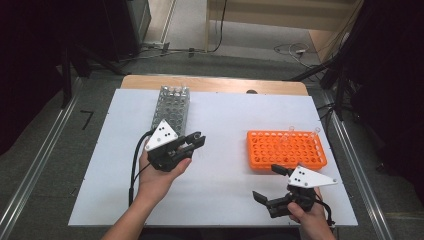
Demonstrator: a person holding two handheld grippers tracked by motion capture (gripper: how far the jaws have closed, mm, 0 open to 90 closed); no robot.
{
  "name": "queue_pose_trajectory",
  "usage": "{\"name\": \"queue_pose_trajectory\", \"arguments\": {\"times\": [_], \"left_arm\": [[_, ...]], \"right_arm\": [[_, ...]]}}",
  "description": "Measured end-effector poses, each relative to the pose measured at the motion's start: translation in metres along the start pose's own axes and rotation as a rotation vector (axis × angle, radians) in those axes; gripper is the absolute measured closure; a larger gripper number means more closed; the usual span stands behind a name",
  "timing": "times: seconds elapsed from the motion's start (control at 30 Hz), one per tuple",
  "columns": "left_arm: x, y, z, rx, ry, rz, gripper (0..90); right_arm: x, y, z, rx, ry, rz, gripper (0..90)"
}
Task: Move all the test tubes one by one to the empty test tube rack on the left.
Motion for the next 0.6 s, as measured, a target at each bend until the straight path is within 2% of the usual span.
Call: {"name": "queue_pose_trajectory", "arguments": {"times": [0.33,0.6], "left_arm": [[0.015,-0.033,0.010,0.053,0.007,-0.024,75.7],[0.028,-0.065,0.020,0.111,0.013,-0.047,75.6]], "right_arm": [[-0.025,0.021,-0.017,-0.042,-0.023,0.044,0.0],[-0.033,0.036,-0.021,-0.071,-0.027,0.076,0.0]]}}
Point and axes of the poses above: each handheld gripper's, and its own axes: z roughly forward along the jaws, x roughly out of its top, y roughly to its right, the point moved 5 cm from there along z, roughly forward along the jaws, and after that the axes turned 9 degrees about -y, right-handed, at the moved point
